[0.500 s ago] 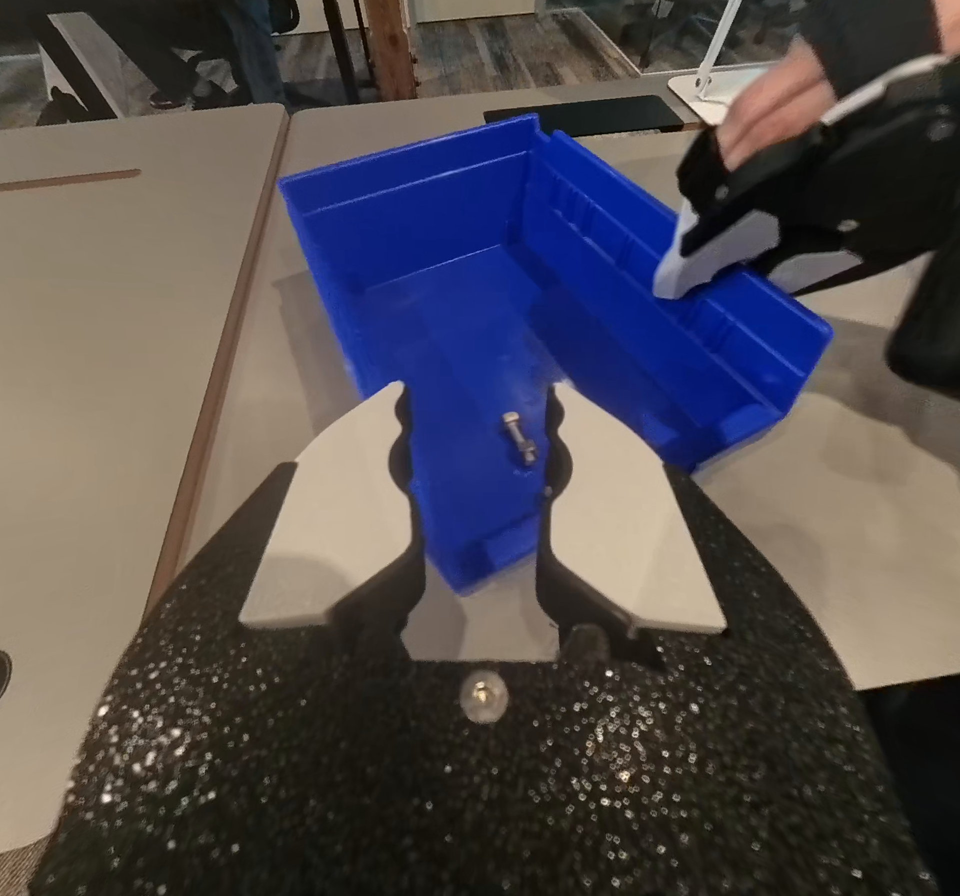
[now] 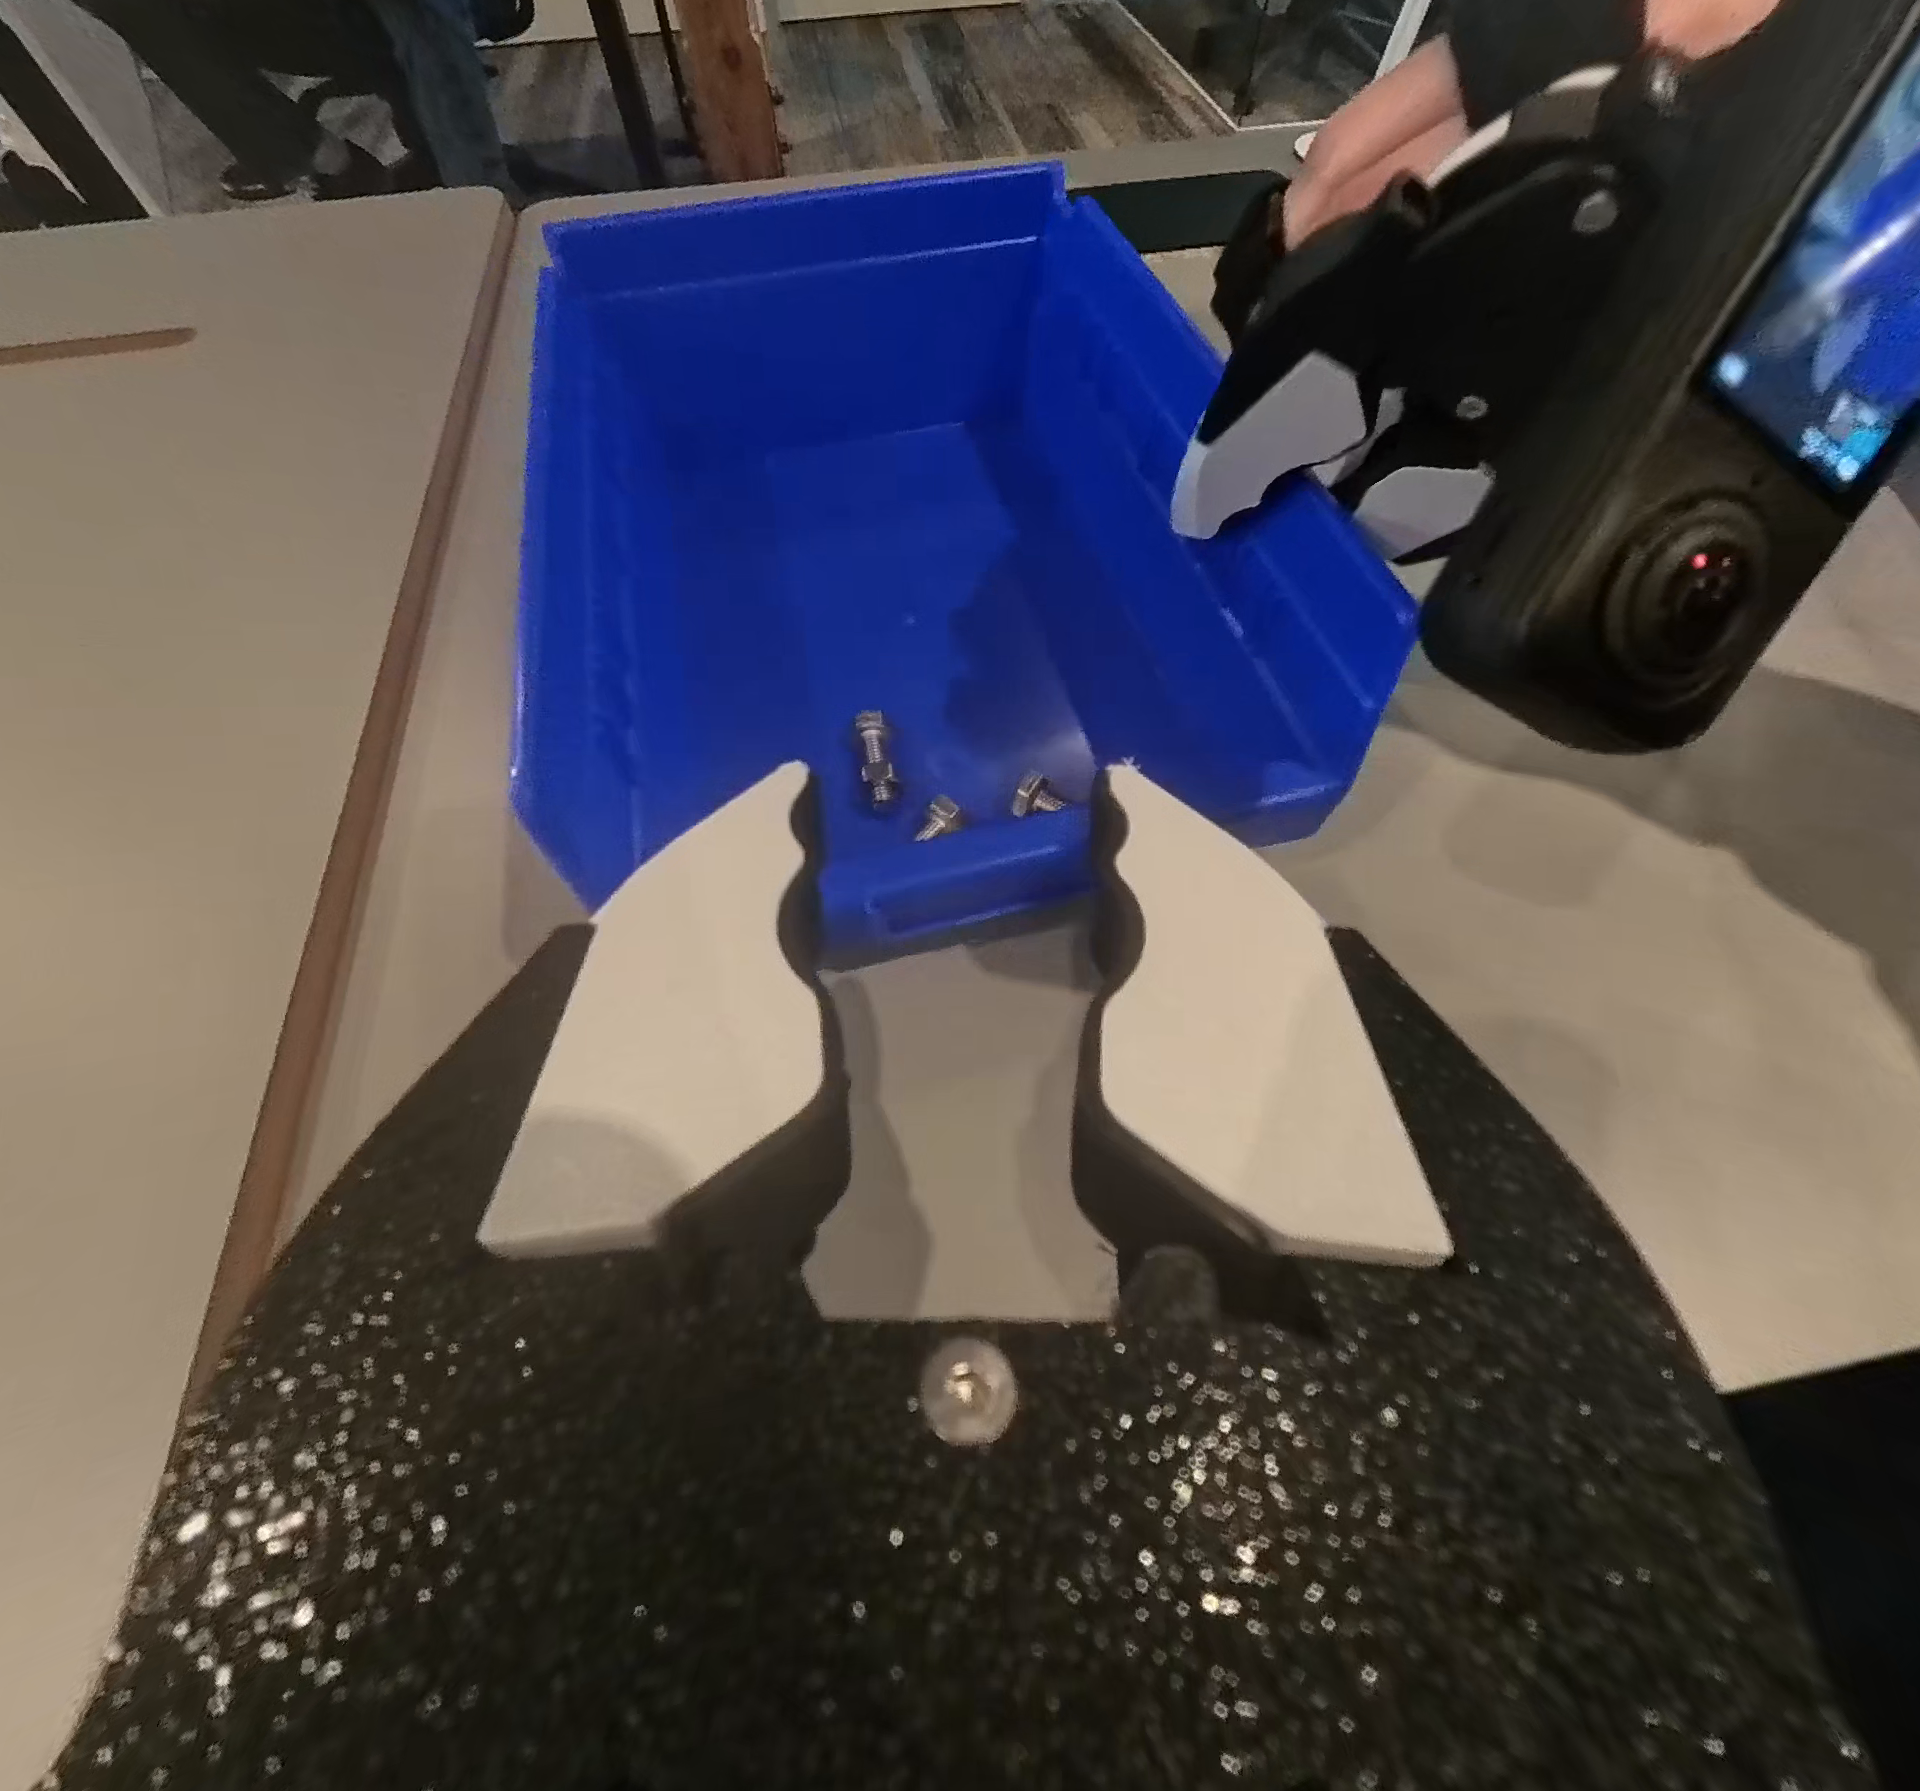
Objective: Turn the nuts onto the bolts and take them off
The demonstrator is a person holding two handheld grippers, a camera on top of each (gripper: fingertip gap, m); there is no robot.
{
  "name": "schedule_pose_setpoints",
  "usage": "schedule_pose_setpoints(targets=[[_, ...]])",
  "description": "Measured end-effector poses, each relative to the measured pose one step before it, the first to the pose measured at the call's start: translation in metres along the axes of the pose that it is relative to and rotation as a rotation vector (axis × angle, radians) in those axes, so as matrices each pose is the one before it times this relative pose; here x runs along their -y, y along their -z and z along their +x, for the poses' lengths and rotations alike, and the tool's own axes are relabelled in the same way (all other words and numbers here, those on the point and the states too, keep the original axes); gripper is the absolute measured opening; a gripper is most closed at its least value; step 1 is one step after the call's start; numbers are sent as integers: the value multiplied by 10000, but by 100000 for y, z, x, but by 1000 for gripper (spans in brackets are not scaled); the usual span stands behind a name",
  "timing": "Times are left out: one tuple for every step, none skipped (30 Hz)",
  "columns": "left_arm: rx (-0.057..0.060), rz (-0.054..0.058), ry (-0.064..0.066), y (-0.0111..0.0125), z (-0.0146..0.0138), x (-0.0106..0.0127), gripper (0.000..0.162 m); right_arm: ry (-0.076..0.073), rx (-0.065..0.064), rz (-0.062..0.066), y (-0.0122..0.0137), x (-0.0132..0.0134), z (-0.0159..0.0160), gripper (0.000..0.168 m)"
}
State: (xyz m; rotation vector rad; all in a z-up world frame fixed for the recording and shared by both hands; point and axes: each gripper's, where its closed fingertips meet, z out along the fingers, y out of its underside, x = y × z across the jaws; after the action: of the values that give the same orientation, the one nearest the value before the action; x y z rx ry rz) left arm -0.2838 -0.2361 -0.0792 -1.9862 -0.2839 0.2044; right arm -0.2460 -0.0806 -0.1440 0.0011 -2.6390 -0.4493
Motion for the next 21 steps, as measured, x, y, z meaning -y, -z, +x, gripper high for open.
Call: schedule_pose_setpoints(targets=[[-48, -7, -34, -87, 131, 24, 48, -205, 22, 55, 265, -163, -61, 35], [-47, 13, -37, -62, 137, 55, 48, -382, -105, -15, 456, -399, 133, 48], [-33, 35, -33, -26, 128, 92, 48, -588, -126, 61, 645, -484, 156, 55], [-24, 59, -31, -4, 131, 151, 48, -742, -193, 211, 820, -470, 204, 59], [-33, 85, -41, 4, 171, 195, 48, -823, -324, 287, 980, -531, 334, 59], [-44, 102, -50, -20, 216, 246, 48, -894, -393, 251, 1080, -671, 400, 59], [-62, 110, -62, -62, 282, 275, 48, -1057, -465, 90, 1088, -913, 480, 56], [-90, 114, -74, -111, 363, 301, 48, -1251, -480, -198, 980, -1324, 483, 49], [-119, 117, -87, -142, 470, 330, 48, -1365, -349, -504, 803, -1777, 234, 46], [-138, 113, -105, -190, 552, 336, 48, -1371, -237, -626, 661, -2022, -27, 44], [-149, 98, -127, -200, 621, 328, 48, -1192, -47, -478, 600, -2017, -394, 44], [-149, 77, -153, -210, 683, 305, 48, -1001, 163, -123, 616, -1714, -772, 44], [-135, 64, -172, -232, 710, 297, 48, -937, 256, 217, 729, -1412, -922, 40], [-119, 62, -184, -241, 725, 308, 48, -940, 164, 214, 895, -1511, -667, 40], [-122, 64, -205, -254, 759, 327, 48, -830, -133, -22, 1047, -1841, -35, 41], [-126, 65, -217, -244, 785, 329, 48, -646, -316, -161, 1131, -2038, 416, 44], [-136, 68, -225, -259, 795, 339, 48, -501, -328, -246, 1116, -2095, 653, 48], [-145, 65, -223, -255, 790, 335, 48, -408, -342, -272, 1072, -2005, 823, 51], [-137, 60, -210, -284, 735, 322, 48, -337, -353, -198, 1014, -1847, 894, 53], [-114, 55, -195, -332, 656, 280, 48, -434, -365, -18, 912, -1550, 929, 50], [-85, 58, -176, -322, 566, 266, 48, -750, -392, 45, 786, -1389, 981, 43]])
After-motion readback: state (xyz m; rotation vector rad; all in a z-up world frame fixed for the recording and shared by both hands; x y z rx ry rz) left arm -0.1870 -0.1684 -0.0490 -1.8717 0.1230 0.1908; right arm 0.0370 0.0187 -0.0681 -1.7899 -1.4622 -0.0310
